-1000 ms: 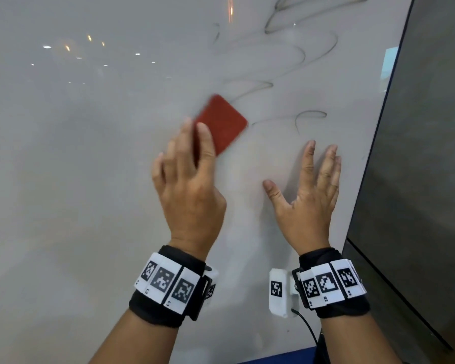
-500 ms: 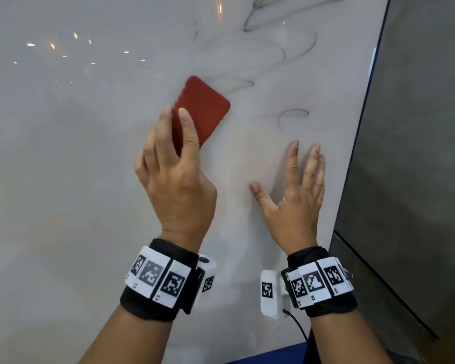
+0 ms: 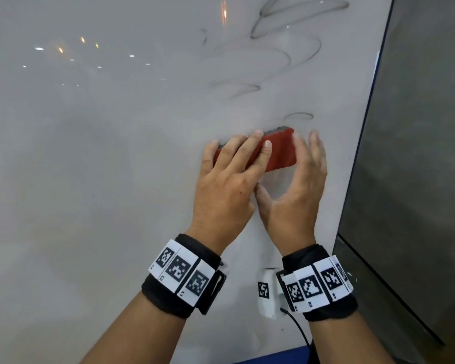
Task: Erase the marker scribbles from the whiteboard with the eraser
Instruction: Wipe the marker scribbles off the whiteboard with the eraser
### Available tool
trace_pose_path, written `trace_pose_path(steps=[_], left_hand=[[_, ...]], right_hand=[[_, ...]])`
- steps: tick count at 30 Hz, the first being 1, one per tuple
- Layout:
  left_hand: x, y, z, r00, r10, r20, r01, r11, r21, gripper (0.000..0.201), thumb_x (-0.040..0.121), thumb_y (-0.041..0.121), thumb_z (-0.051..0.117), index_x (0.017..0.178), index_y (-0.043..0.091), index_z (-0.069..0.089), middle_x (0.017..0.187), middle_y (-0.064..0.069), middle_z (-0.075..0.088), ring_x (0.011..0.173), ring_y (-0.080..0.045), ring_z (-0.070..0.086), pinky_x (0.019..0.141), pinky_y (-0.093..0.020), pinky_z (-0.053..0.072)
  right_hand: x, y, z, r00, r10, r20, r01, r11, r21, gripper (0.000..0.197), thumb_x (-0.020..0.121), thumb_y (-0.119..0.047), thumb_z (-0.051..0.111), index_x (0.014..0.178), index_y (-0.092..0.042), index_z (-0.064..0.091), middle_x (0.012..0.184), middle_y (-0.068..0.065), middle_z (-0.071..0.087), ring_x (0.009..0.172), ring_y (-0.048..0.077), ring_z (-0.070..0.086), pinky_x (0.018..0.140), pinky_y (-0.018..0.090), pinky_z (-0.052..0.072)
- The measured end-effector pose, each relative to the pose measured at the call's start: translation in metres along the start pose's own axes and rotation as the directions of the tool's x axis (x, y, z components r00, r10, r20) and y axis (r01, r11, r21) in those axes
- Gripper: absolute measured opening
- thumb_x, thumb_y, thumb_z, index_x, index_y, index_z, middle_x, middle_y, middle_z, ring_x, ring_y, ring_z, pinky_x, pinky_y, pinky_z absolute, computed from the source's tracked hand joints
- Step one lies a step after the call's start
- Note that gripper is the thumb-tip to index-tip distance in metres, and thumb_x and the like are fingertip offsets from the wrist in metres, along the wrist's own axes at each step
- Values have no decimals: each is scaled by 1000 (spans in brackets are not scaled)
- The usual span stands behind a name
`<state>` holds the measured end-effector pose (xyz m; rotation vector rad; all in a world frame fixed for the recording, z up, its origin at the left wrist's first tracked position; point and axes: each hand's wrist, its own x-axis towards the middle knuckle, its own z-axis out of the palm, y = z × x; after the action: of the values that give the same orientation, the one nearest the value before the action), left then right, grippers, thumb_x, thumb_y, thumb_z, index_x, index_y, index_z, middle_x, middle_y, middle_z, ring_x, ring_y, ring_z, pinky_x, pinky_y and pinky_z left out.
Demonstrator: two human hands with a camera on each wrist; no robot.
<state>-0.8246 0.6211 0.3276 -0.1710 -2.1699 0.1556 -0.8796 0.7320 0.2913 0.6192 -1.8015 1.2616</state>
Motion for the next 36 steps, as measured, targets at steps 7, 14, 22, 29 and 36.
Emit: trace_pose_path(steps=[7,14,22,29,36], left_hand=[[-15,-24,-11,979,-158,-129,154,987,-41,77,80,12,72,149,16,38,153,-9,39,146,-29,28,118,-57,21],[-26,-46,-11,878,-475,-62,478,857,192,103,82,70,57,159,27,3,164,-18,-2,152,-33,-3,115,-67,8],[-28,-45,-9,883,-466,-56,466,855,227,102,85,73,52,159,26,-1,164,-20,-4,151,-34,-5,116,-65,6],[-28,-44,-10,879,-474,-55,474,852,222,101,86,72,53,158,26,-1,164,-20,-3,151,-35,-4,115,-68,9],[-28,-44,-10,874,-483,-45,481,850,217,100,86,73,49,158,26,-1,164,-19,-4,152,-34,-5,116,-66,7]], right_hand=[[5,-2,14,988,-152,-18,153,987,49,50,77,-6,77,125,-12,61,138,2,56,139,25,37,110,51,35],[-3,-7,19,996,-85,-38,82,994,-75,60,73,-31,83,128,-27,59,113,4,53,103,23,45,90,44,46],[10,14,15,962,-78,-262,64,996,-61,61,75,-30,83,130,-14,64,101,16,52,93,32,50,87,41,50],[-3,-1,31,964,-50,-261,50,999,-6,61,76,-29,83,128,-6,64,107,16,53,95,30,51,85,43,52],[15,25,15,945,19,-327,-33,999,-35,62,76,-31,82,129,-4,63,109,19,56,100,31,51,90,45,49]])
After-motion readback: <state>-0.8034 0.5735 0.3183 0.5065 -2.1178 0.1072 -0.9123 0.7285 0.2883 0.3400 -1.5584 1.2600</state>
